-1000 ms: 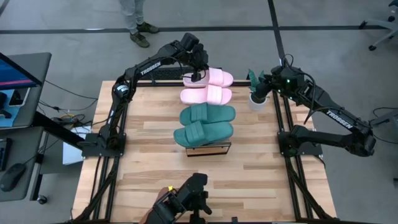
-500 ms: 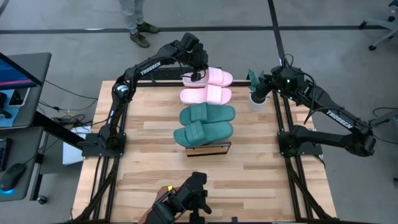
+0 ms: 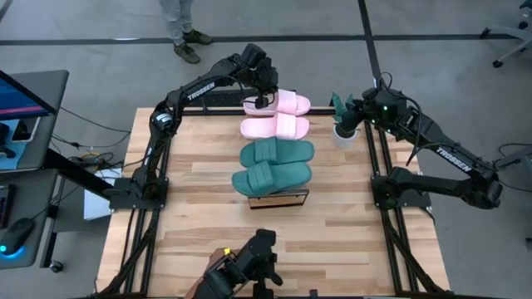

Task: Pick and place slides into the shelf
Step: Adjust the slides on the shelf

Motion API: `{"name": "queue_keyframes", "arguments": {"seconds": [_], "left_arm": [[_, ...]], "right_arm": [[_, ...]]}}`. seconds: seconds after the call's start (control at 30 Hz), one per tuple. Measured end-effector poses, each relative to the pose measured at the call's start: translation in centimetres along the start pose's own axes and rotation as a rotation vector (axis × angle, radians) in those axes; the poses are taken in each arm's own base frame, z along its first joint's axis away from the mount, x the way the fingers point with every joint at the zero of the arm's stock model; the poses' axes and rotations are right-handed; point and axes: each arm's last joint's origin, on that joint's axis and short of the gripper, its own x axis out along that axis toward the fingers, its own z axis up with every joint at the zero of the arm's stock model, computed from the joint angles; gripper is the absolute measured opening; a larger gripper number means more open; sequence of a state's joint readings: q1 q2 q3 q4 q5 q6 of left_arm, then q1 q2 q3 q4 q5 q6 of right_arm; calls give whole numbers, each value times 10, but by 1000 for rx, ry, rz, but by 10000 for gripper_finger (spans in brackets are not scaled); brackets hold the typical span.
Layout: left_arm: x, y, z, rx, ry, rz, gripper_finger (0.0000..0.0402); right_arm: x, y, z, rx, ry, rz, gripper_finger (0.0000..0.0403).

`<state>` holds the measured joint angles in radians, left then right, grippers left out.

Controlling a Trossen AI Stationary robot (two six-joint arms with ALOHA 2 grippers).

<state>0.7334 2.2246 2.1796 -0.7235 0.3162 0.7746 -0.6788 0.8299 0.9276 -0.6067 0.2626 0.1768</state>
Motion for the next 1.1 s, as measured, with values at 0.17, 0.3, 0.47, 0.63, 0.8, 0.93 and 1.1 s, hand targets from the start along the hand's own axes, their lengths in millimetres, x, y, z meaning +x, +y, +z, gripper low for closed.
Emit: {"name": "queue_keyframes", "arguments": {"seconds": [0.17,0.3,0.47,0.63,0.8,0.93,1.1], "left_arm": [[0,0,0,0,1,2,0],[0,0,0,0,2,2,0],[1,-2,2,-3,5,-1,0],[2,-6,5,2,16,1,0],[3,-7,6,-18,18,-1,0],[3,-8,6,-41,21,-3,0],[5,-15,11,-29,55,15,0]], "right_arm": [[0,0,0,-1,1,0,129],[0,0,0,0,0,0,129],[0,0,0,0,0,0,129],[0,0,0,0,0,0,129],[0,0,0,0,0,0,129],[0,0,0,0,0,0,129],[0,0,0,-1,0,0,129]]}}
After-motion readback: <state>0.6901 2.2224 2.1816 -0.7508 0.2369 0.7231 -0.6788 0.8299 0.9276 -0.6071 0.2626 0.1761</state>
